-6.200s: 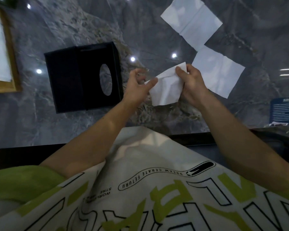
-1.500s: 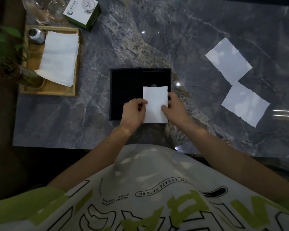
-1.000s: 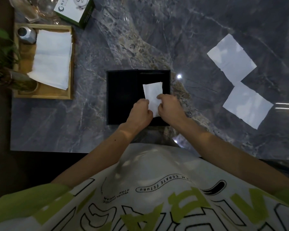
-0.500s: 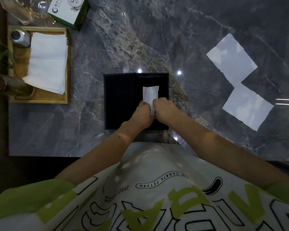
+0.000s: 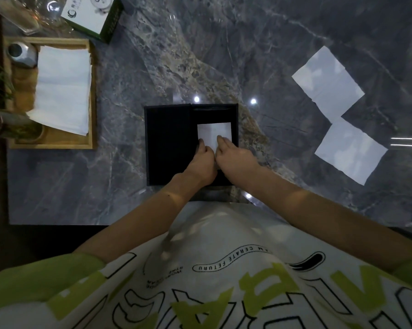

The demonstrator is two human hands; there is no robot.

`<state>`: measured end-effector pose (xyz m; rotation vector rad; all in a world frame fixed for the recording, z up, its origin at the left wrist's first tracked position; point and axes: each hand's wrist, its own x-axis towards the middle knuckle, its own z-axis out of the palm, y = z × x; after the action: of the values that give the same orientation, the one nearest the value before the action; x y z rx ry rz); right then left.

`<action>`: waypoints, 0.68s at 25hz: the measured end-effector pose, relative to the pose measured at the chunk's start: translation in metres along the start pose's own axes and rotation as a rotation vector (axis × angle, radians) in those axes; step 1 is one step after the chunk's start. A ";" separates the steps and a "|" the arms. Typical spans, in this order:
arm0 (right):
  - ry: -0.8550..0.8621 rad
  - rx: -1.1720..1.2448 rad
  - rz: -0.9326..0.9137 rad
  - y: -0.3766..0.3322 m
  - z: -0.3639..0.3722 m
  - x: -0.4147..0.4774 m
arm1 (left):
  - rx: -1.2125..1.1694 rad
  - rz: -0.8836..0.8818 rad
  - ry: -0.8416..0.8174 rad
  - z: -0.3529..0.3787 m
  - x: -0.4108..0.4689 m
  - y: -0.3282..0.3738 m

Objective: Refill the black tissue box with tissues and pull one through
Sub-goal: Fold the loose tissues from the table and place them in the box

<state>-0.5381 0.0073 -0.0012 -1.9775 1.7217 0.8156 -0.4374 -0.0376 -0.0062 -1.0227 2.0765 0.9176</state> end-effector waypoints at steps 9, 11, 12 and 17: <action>-0.089 -0.190 -0.181 0.007 -0.002 0.024 | -0.136 -0.150 -0.069 -0.009 0.001 0.005; -0.067 -0.178 -0.193 0.009 0.000 0.024 | -0.157 -0.142 -0.106 -0.015 0.001 0.006; -0.042 -0.174 -0.196 0.010 0.000 0.023 | -0.127 -0.135 -0.115 -0.017 0.002 0.006; 0.071 -0.054 -0.210 0.018 0.010 0.010 | -0.232 -0.022 0.043 -0.003 -0.002 -0.006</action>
<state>-0.5564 0.0031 -0.0139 -2.2021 1.5099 0.7336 -0.4318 -0.0422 -0.0046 -1.1916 2.0231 1.1546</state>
